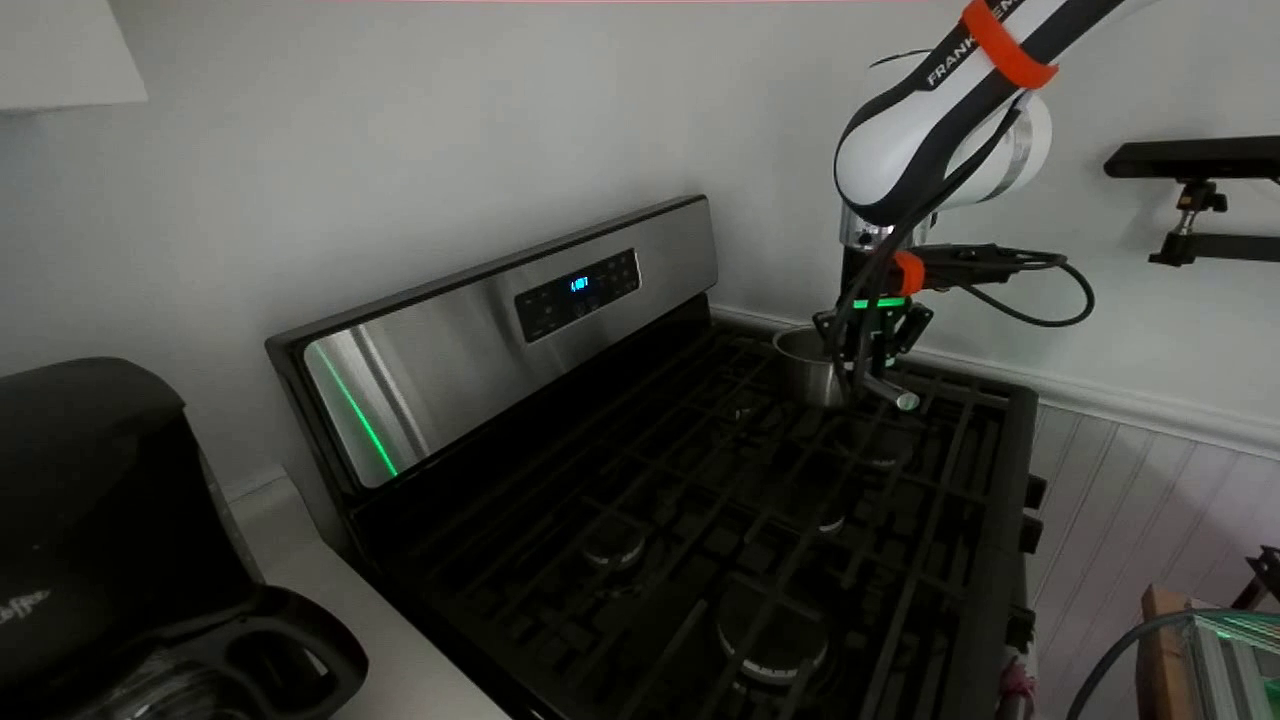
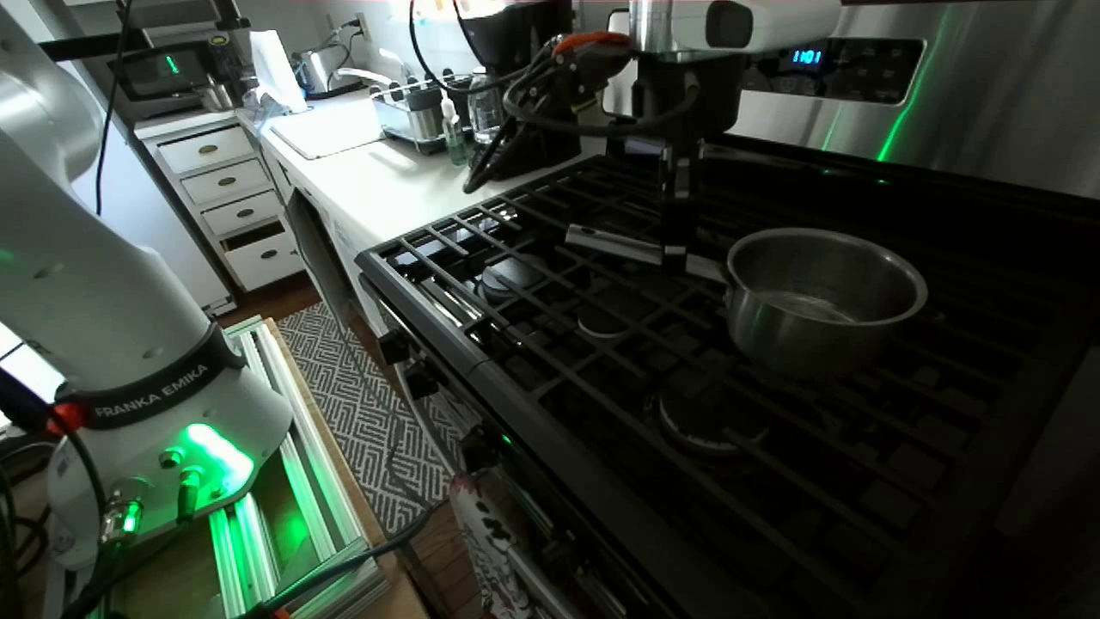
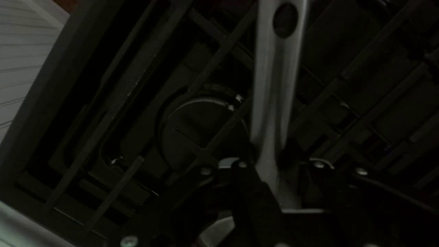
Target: Remove the pot from the rear right stove plate and put it on the front right stove plate
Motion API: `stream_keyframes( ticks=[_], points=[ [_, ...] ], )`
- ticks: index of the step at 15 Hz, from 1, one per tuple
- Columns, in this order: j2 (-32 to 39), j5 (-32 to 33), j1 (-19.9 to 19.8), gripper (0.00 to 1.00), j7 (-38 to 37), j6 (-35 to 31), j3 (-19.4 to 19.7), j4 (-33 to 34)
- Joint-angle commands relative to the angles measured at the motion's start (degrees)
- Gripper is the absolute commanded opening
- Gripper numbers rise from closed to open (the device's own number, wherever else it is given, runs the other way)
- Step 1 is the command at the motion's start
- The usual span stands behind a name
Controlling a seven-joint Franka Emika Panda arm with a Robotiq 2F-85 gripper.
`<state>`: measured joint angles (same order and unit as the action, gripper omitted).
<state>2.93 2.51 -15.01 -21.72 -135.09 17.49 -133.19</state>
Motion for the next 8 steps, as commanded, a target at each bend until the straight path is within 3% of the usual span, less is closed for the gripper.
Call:
stream_keyframes(
  ticks=[1,4,8],
  points=[
    [-5.52,4.07,-0.29,0.07,-5.67,0.64,0.16,-4.95],
    [-7.28,6.93,-1.05,0.07,-10.05,-0.51,-0.06,-8.07],
    [-10.1,4.73,-1.73,0.07,-11.35,0.33,-0.54,-11.24]
  ],
)
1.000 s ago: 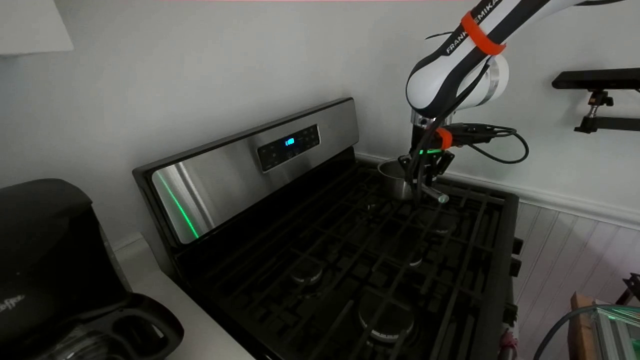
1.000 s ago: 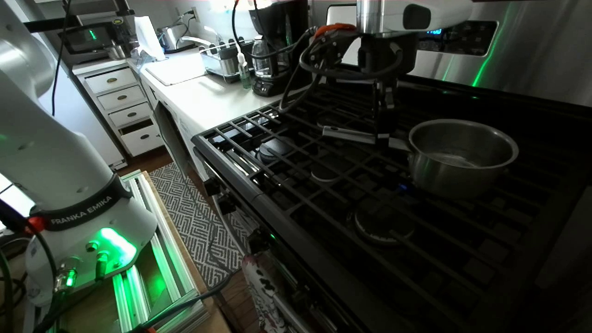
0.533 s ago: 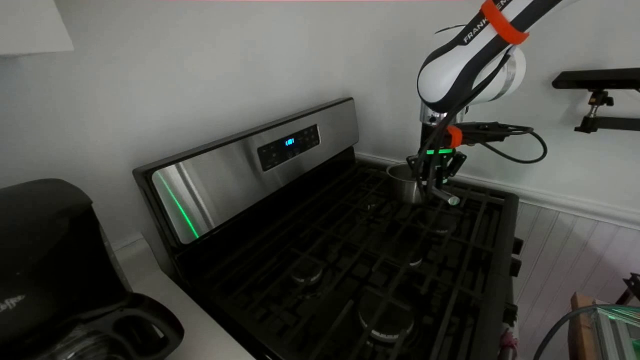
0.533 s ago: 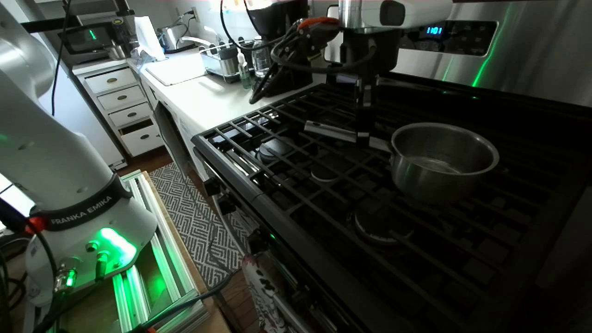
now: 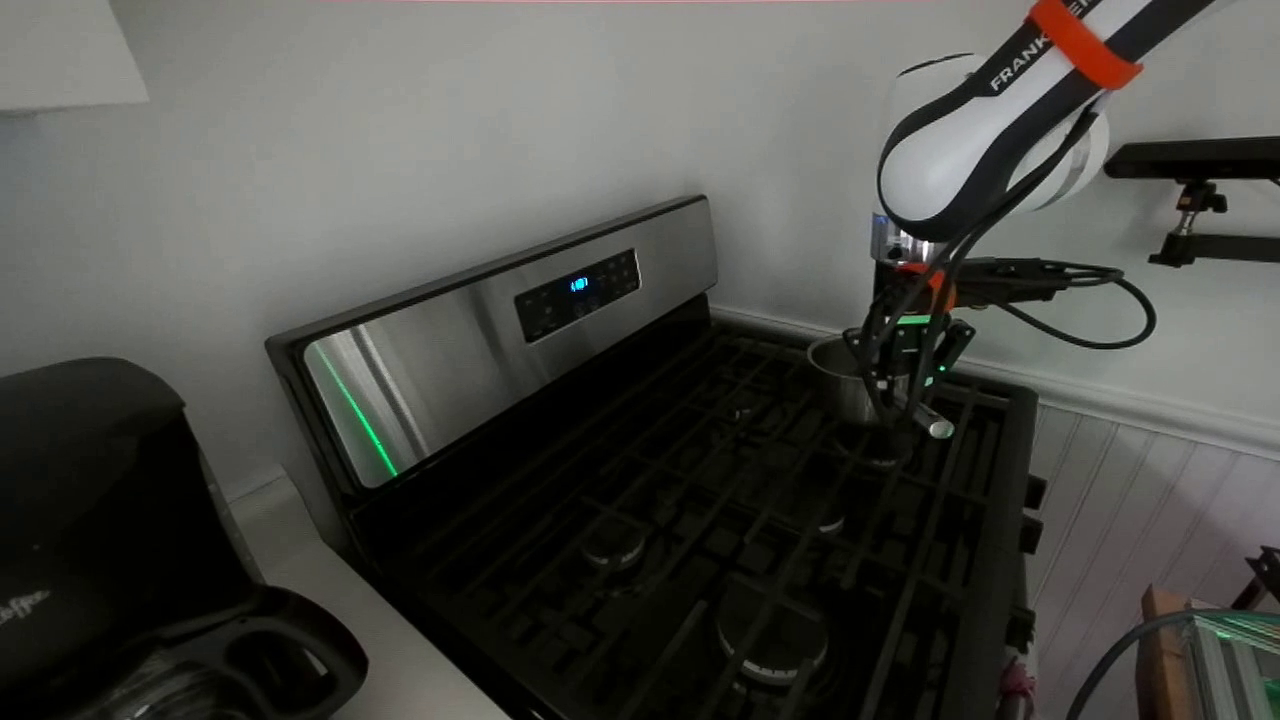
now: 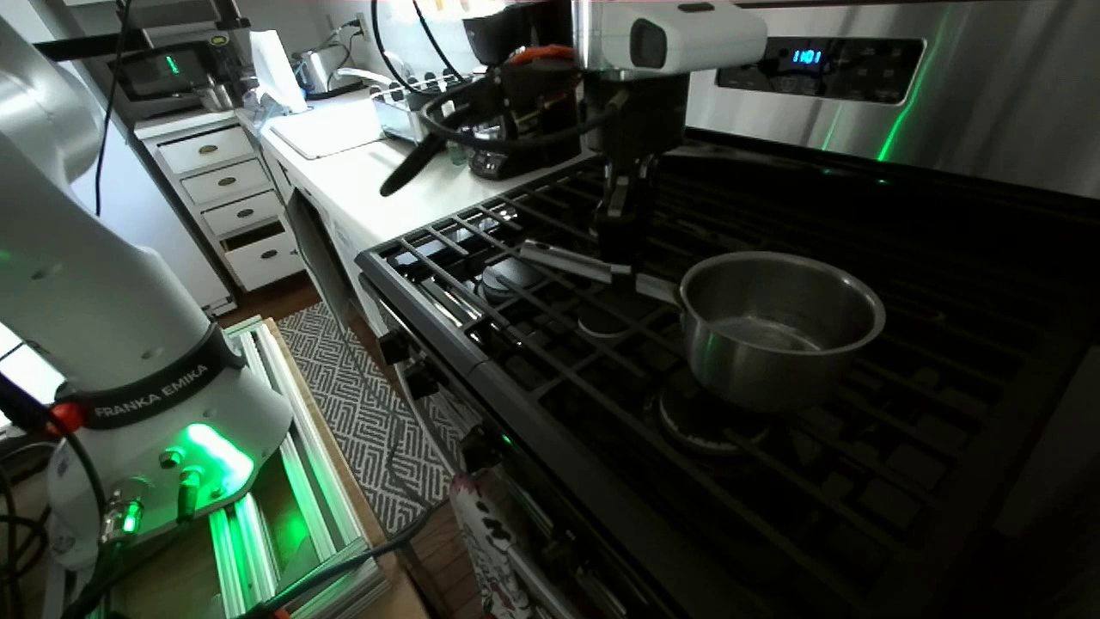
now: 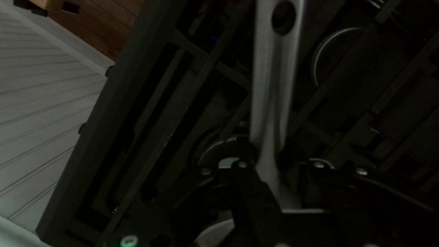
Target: Remove the pot from the rear right stove plate and put it on the front right stove plate
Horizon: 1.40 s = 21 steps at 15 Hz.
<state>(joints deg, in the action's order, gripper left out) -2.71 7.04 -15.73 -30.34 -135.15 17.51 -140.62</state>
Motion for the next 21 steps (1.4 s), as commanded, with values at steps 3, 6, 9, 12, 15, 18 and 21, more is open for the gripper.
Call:
stream_keyframes(
  ticks=[3,6,9,12,15,18,21],
  points=[
    [-6.67,-0.32,-1.54,0.07,-4.15,1.08,-0.79,-5.51],
    [-8.6,-0.85,-2.41,0.07,-4.98,1.9,-0.93,-6.67],
    [-9.65,-0.56,-3.09,0.07,-5.8,1.8,-1.5,-7.8],
    [-9.65,-0.7,-3.24,0.07,-6.51,0.73,-2.17,-8.36],
    [-8.59,-1.0,-3.1,0.07,-7.89,-0.15,-2.74,-8.31],
    [-7.83,-0.73,-3.32,0.07,-9.3,-1.09,-2.81,-7.96],
    [-7.19,-0.36,-3.38,0.53,-9.25,-1.29,-2.8,-7.58]
  ],
)
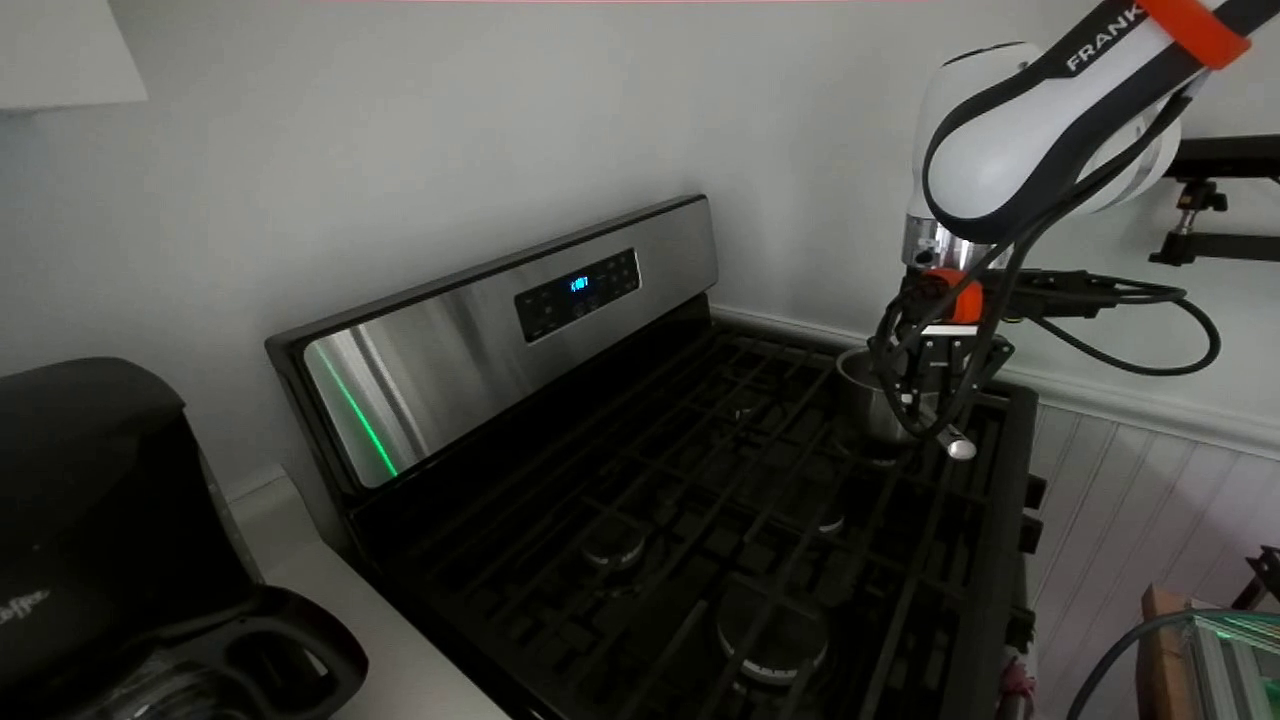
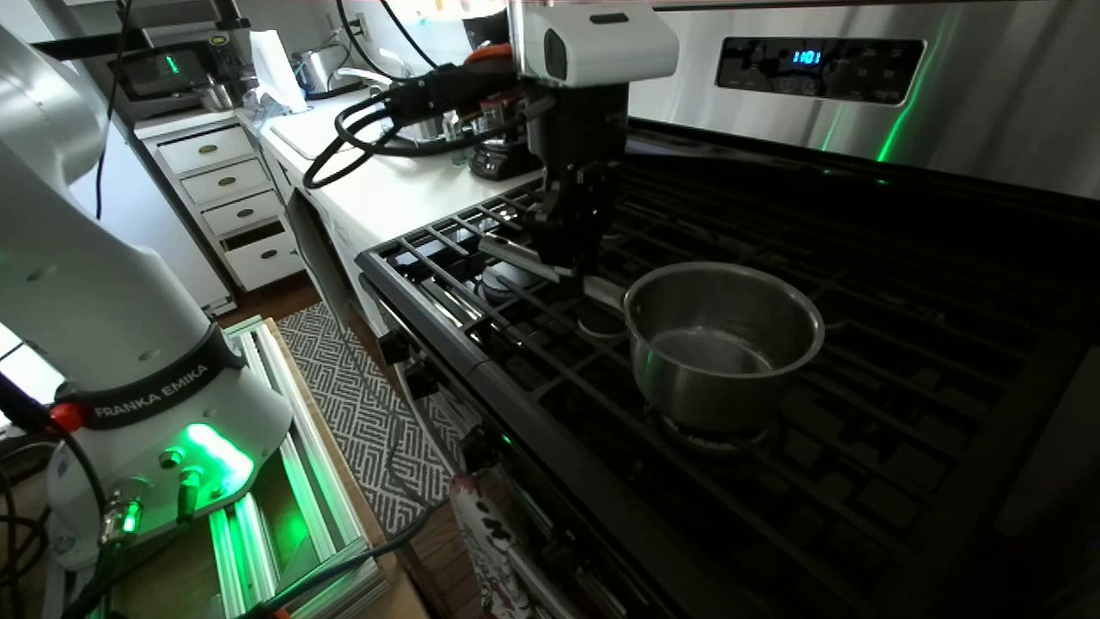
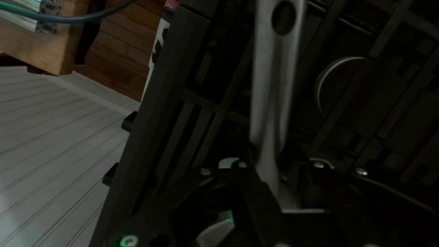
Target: Remove the pot from the rear right stove plate and put it on the front right stove plate
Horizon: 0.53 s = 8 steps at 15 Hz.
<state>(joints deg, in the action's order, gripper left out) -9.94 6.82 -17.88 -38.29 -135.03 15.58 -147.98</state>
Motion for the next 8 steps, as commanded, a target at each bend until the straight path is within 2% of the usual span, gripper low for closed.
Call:
stream_keyframes(
  ticks=[1,7,8],
  points=[
    [0.09,-0.43,-1.17,0.54,-0.86,-1.03,-0.77,0.01],
    [0.37,-2.13,-1.26,0.95,1.06,-3.98,-0.25,0.76],
    [-0.09,-2.15,-1.31,0.99,1.33,-4.19,-0.27,0.77]
  ],
)
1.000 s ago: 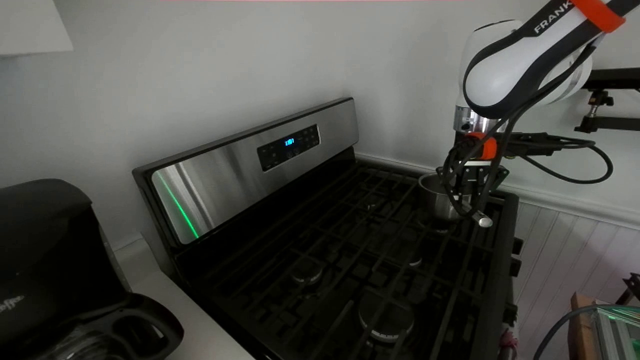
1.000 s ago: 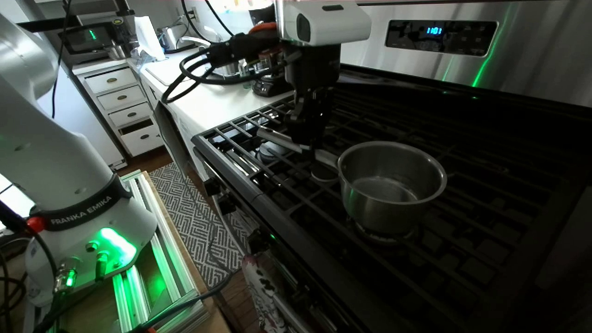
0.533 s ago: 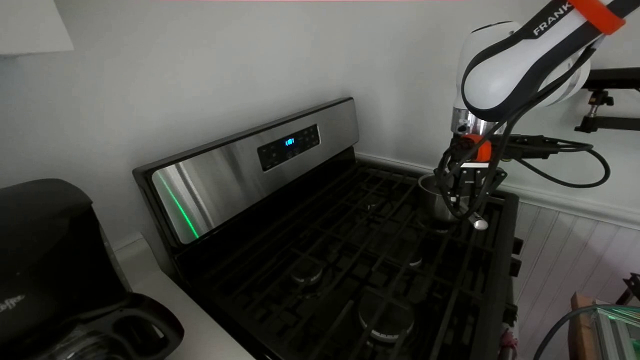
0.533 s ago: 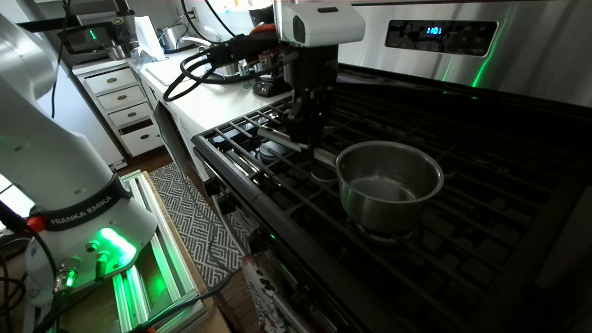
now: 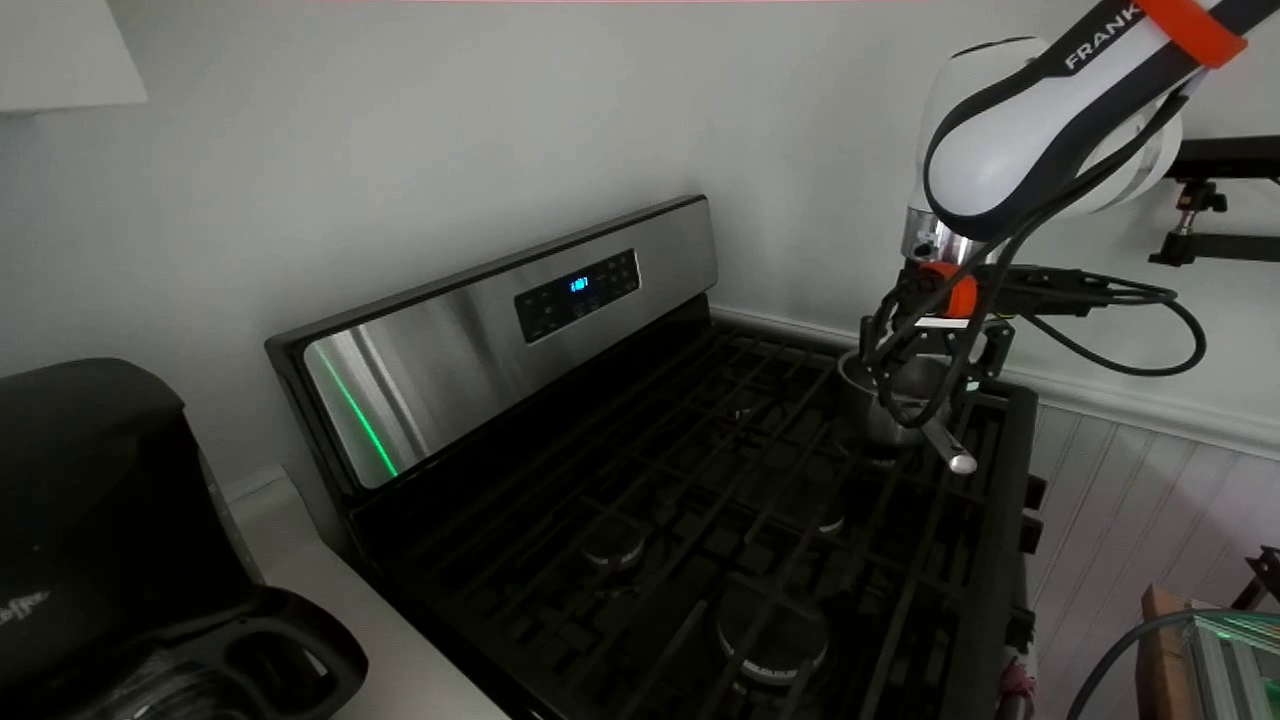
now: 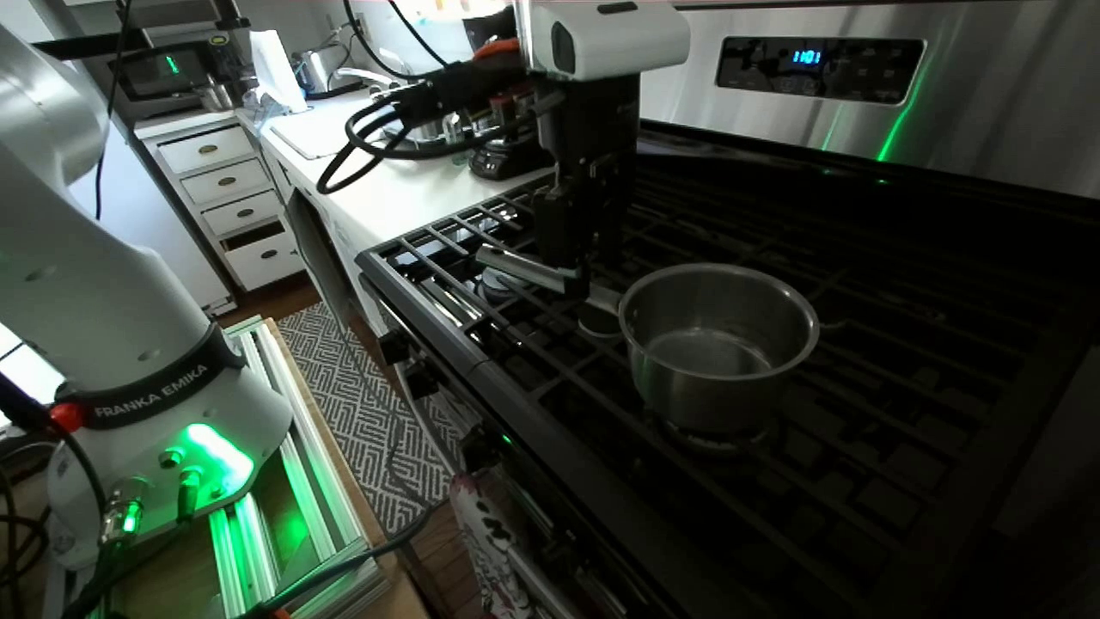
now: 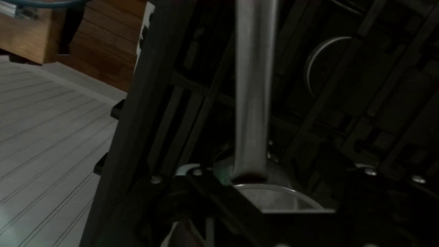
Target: Remove the pot from the rear right stove plate and put it on the front right stove plate
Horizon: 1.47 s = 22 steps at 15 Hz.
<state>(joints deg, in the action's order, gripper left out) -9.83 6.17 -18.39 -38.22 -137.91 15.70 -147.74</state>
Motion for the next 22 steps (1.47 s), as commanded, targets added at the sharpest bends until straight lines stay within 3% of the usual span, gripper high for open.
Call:
stream_keyframes(
  ticks=[1,7,13,16,22],
  points=[
    [-1.1,-0.62,-0.98,1.0,1.48,-0.97,-0.54,0.57],
    [-6.39,6.12,-2.32,1.0,9.79,4.39,-1.09,4.38],
    [-10.58,9.44,-1.57,1.0,25.6,12.97,-1.57,9.48],
    [-11.47,10.92,-1.55,1.0,28.91,14.59,-2.14,10.85],
    [-10.49,9.55,-1.49,1.0,27.69,12.82,-1.94,10.46]
  ],
)
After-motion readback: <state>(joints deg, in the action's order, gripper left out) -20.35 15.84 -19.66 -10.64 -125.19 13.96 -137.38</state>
